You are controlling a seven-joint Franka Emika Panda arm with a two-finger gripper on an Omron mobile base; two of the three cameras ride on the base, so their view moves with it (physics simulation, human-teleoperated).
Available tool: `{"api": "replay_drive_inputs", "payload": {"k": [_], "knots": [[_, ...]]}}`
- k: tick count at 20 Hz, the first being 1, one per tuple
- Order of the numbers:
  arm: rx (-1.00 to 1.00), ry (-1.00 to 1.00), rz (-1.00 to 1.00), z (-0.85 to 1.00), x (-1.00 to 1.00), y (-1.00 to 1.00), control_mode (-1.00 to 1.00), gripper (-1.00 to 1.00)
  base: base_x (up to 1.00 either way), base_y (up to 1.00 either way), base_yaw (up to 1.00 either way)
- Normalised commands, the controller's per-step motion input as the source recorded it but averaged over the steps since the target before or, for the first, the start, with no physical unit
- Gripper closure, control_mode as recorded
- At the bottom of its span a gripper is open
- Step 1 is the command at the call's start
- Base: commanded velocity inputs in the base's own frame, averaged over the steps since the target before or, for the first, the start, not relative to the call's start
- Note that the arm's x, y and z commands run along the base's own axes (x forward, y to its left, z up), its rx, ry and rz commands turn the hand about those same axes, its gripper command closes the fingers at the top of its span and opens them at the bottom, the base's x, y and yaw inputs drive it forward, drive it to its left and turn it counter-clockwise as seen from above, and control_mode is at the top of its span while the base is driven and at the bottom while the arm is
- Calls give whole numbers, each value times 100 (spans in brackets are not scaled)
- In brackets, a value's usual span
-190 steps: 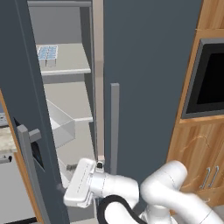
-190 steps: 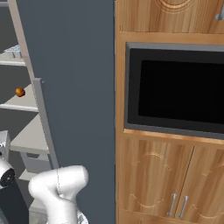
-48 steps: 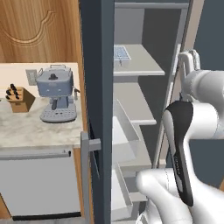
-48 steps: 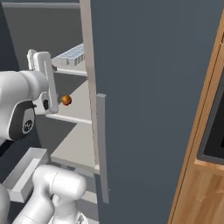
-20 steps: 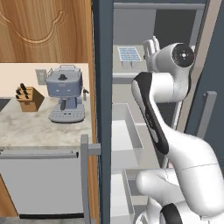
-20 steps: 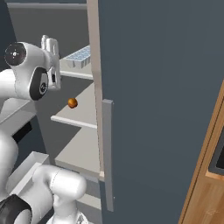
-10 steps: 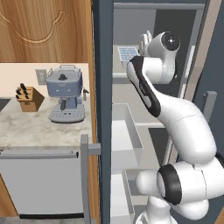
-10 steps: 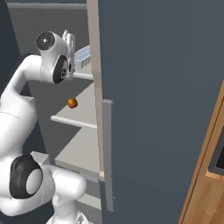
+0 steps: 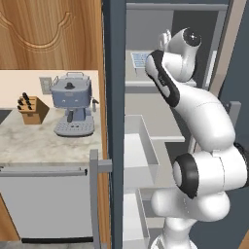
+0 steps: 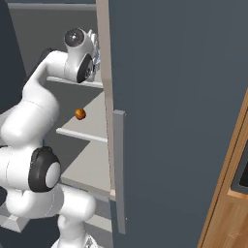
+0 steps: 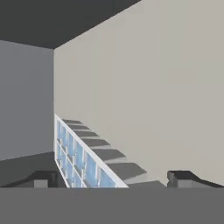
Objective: Open the freezer door, pick up the ice cube tray from the freezer, and place it on the dining counter.
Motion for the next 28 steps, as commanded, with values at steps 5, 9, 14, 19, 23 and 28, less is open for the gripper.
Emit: {"api": "replay_drive_inputs", "payload": {"k": [5,9,14,19,23,28], "knots": [[0,2,4,-11,26,-2,-100,-100,0,0,0],[0,2,4,0,0,0,-100,-100,0,0,0],[0,2,8,0,0,2,-100,-100,0,0,0],[0,0,9,-1,0,20,-100,-100,0,0,0],[0,3,9,0,0,34,-100,-100,0,0,0],[4,9,13,-1,6,16,-100,-100,0,0,0]]}}
